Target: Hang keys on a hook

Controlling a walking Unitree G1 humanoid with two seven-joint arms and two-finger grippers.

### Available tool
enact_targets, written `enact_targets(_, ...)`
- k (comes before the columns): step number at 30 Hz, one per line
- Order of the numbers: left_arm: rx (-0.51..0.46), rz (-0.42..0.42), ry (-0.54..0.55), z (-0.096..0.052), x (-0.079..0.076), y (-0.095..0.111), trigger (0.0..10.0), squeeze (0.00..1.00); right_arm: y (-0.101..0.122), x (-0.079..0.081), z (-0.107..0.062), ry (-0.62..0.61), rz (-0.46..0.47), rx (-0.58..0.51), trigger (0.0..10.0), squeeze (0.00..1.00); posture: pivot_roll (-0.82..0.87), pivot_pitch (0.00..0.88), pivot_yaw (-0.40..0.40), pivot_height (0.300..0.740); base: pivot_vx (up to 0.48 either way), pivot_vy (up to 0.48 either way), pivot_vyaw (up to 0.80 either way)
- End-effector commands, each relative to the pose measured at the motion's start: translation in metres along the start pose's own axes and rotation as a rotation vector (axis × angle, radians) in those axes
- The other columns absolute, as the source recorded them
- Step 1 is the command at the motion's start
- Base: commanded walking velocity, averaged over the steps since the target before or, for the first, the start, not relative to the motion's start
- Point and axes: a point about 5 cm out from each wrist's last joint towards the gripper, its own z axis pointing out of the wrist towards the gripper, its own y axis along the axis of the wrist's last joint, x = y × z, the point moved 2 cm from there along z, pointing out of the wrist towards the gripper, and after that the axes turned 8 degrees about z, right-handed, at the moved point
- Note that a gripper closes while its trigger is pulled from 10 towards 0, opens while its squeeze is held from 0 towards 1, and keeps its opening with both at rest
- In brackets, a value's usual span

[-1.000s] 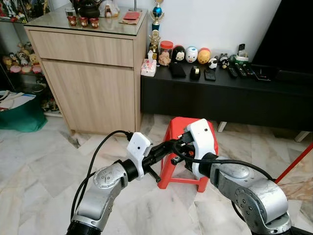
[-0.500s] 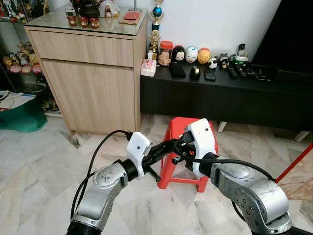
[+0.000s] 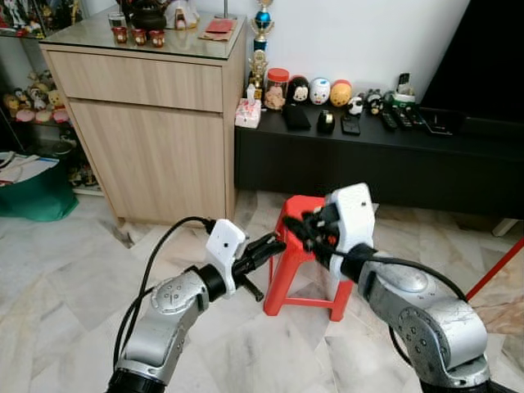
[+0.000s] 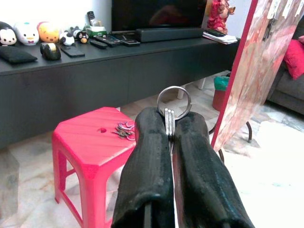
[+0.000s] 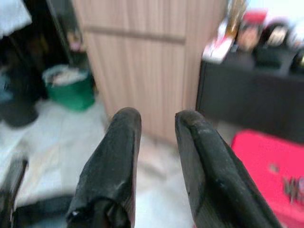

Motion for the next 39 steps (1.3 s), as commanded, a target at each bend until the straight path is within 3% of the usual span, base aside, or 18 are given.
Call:
enact_targets(1, 0.005, -0.006, -0.006, 0.0, 0.0, -0.002, 0.0, 0.0, 0.009, -0.01, -0.001, -0.05, 0.002, -0.046, 10.0, 0.0, 0.0, 0.0, -0.124, 0.722, 0.0, 0.0, 0.0)
enact_targets(3, 0.018, -0.006, 0.002, -0.002, 0.001, -0.005, 0.0, 0.0, 0.008, -0.024, -0.001, -0.129, -0.008, -0.047, 10.0, 0.0, 0.01, 0.0, -0.122, 0.722, 0.0, 0.0, 0.0)
enact_targets(5, 0.024, -0.004, 0.009, -0.003, 0.002, -0.006, 0.0, 0.0, 0.008, -0.027, -0.001, -0.148, -0.004, -0.049, 10.0, 0.0, 0.0, 0.0, -0.121, 0.722, 0.0, 0.0, 0.0)
enact_targets(6, 0.035, 0.001, 0.022, -0.005, 0.004, -0.009, 0.7, 0.0, 0.01, -0.031, -0.001, -0.167, -0.001, -0.055, 10.0, 0.0, 0.0, 0.0, -0.119, 0.722, 0.0, 0.0, 0.0)
enact_targets(7, 0.035, 0.001, 0.022, -0.005, 0.004, -0.009, 0.7, 0.0, 0.01, -0.031, -0.001, -0.167, -0.001, -0.055, 10.0, 0.0, 0.0, 0.0, -0.119, 0.722, 0.0, 0.0, 0.0)
enact_targets(8, 0.045, 0.003, 0.035, -0.007, 0.006, -0.011, 4.2, 0.0, 0.012, -0.032, 0.0, -0.174, -0.006, -0.06, 10.0, 0.0, -0.01, 0.0, -0.111, 0.722, 0.0, 0.0, 0.0)
enact_targets(9, 0.061, 0.001, 0.049, -0.01, 0.009, -0.015, 10.0, 0.0, 0.016, -0.031, 0.003, -0.17, -0.004, -0.072, 10.0, 0.0, -0.01, 0.0, -0.105, 0.722, 0.0, 0.0, 0.0)
enact_targets(15, 0.143, -0.027, 0.119, -0.025, 0.019, -0.039, 10.0, 0.0, 0.033, -0.021, 0.016, -0.12, 0.023, -0.133, 10.0, 0.0, -0.01, 0.0, -0.09, 0.722, 0.0, 0.0, 0.0)
enact_targets(21, 0.309, -0.068, 0.239, -0.054, 0.028, -0.084, 10.0, 0.0, 0.043, -0.005, 0.03, -0.057, 0.044, -0.175, 10.0, 0.0, 0.0, 0.0, -0.077, 0.722, 0.0, 0.0, 0.0)
enact_targets(24, 0.434, -0.108, 0.326, -0.078, 0.027, -0.118, 10.0, 0.0, 0.045, 0.006, 0.037, -0.024, 0.07, -0.192, 10.0, 0.0, 0.01, 0.0, -0.065, 0.722, 0.0, 0.0, 0.0)
enact_targets(29, 0.523, -0.143, 0.44, -0.101, 0.026, -0.144, 10.0, 0.0, 0.042, 0.005, 0.04, -0.012, 0.084, -0.203, 10.0, 0.0, 0.01, 0.0, -0.064, 0.722, 0.0, 0.0, 0.0)
enact_targets(31, 0.583, -0.159, 0.511, -0.117, 0.024, -0.157, 10.0, 0.0, 0.009, -0.038, 0.038, -0.175, 0.046, -0.125, 10.0, 0.0, 0.01, 0.0, -0.063, 0.722, 0.0, 0.0, 0.0)
enact_targets(32, 0.636, -0.176, 0.55, -0.128, 0.02, -0.169, 10.0, 0.0, -0.034, -0.076, 0.03, -0.301, 0.004, 0.013, 10.0, 0.0, 0.01, 0.0, -0.063, 0.722, 0.0, 0.0, 0.0)
enact_targets(33, 0.663, -0.185, 0.565, -0.134, 0.018, -0.175, 10.0, 0.0, -0.059, -0.095, 0.023, -0.359, -0.018, 0.083, 10.0, 0.0, 0.01, 0.0, -0.065, 0.722, 0.0, 0.0, 0.0)
enact_targets(34, 0.663, -0.185, 0.565, -0.134, 0.018, -0.175, 10.0, 0.0, -0.059, -0.095, 0.023, -0.359, -0.018, 0.083, 10.0, 0.0, 0.01, 0.0, -0.065, 0.722, 0.0, 0.0, 0.0)
enact_targets(36, 0.709, -0.214, 0.61, -0.145, 0.013, -0.184, 10.0, 0.0, -0.118, -0.13, -0.003, -0.472, -0.003, 0.242, 10.0, 0.0, 0.01, 0.0, -0.067, 0.722, 0.0, 0.0, 0.0)
enact_targets(37, 0.709, -0.214, 0.61, -0.145, 0.013, -0.184, 10.0, 0.0, -0.118, -0.13, -0.003, -0.472, -0.003, 0.242, 10.0, 0.0, 0.01, 0.0, -0.067, 0.722, 0.0, 0.0, 0.0)
enact_targets(39, 0.753, -0.245, 0.672, -0.16, 0.009, -0.194, 10.0, 0.0, -0.175, -0.146, -0.035, -0.55, 0.054, 0.407, 10.0, 0.0, 0.02, 0.0, -0.068, 0.722, 0.0, 0.0, 0.0)
